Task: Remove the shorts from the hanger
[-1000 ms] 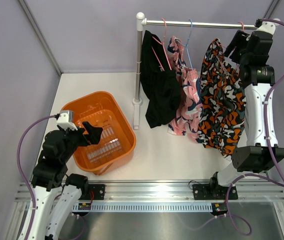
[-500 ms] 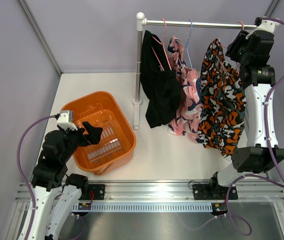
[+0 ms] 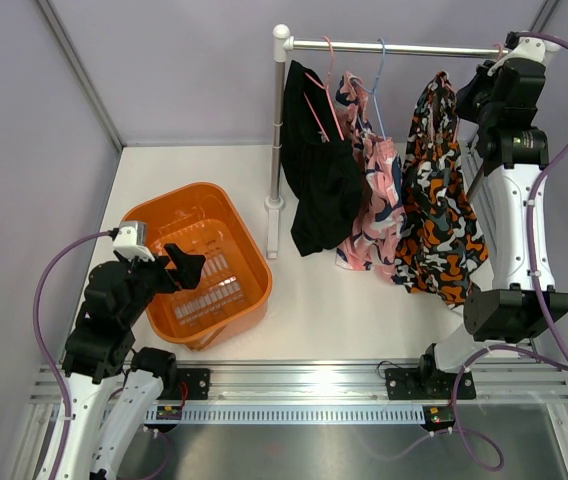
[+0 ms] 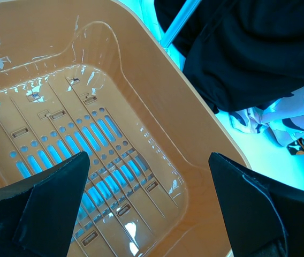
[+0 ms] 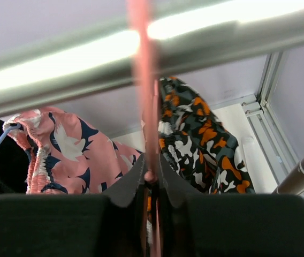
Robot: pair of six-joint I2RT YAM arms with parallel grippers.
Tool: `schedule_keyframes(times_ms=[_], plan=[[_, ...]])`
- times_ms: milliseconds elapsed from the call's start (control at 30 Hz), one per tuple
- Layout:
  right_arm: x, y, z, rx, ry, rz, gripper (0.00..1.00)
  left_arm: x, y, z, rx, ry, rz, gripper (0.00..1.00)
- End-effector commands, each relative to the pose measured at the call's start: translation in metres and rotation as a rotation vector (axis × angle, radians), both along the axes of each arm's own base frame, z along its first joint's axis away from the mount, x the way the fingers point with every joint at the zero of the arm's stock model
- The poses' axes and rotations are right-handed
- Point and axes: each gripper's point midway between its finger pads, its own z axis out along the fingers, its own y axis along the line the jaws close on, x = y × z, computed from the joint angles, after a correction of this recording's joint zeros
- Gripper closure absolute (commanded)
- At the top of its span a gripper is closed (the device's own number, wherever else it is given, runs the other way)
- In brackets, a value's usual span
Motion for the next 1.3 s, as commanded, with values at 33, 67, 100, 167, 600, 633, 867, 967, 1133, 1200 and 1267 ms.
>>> schedule_keyframes(times_ms=[33, 67, 100, 167, 600, 633, 867, 967, 1133, 1200, 1267], plan=[[-0.003, 0.001, 0.018, 0.009, -0.028, 0.002, 0.92, 0.001, -0.003, 0.013, -0.005, -0.059, -0.021, 0.01], [-0.004, 0.001, 0.019, 0.007, -0.028, -0.001, 0.96, 0.002, -0.003, 0.013, -0.005, -0.059, -0.021, 0.01], [-0.007, 0.0, 0.022, 0.007, -0.033, -0.006, 0.98, 0.002, -0.003, 0.012, -0.004, -0.056, -0.021, 0.01], [-0.011, 0.001, 0.03, 0.009, -0.048, -0.006, 1.0, 0.002, -0.003, 0.013, -0.004, -0.057, -0.02, 0.01], [-0.077, 0.003, 0.104, -0.016, -0.212, -0.018, 1.0, 0.003, -0.004, 0.01, -0.003, -0.046, -0.026, 0.01], [-0.08, 0.002, 0.106, -0.018, -0.218, -0.019, 1.0, 0.003, -0.004, 0.01, -0.003, -0.046, -0.026, 0.01], [-0.116, 0.01, 0.103, 0.007, -0.184, 0.0, 1.0, 0.004, -0.005, 0.009, -0.002, -0.042, -0.028, 0.01], [-0.163, 0.018, 0.113, 0.022, -0.234, 0.023, 1.0, 0.004, -0.006, 0.009, -0.001, -0.038, -0.035, 0.01], [-0.23, 0.045, 0.119, 0.058, -0.294, 0.142, 1.0, 0.005, -0.01, 0.008, 0.001, -0.033, -0.058, 0.01], [-0.27, 0.064, 0.134, 0.061, -0.36, 0.233, 1.0, 0.005, -0.011, 0.008, -0.001, -0.033, -0.066, 0.01], [-0.296, 0.076, 0.144, 0.071, -0.409, 0.292, 1.0, 0.005, -0.012, 0.008, 0.0, -0.032, -0.069, 0.01]])
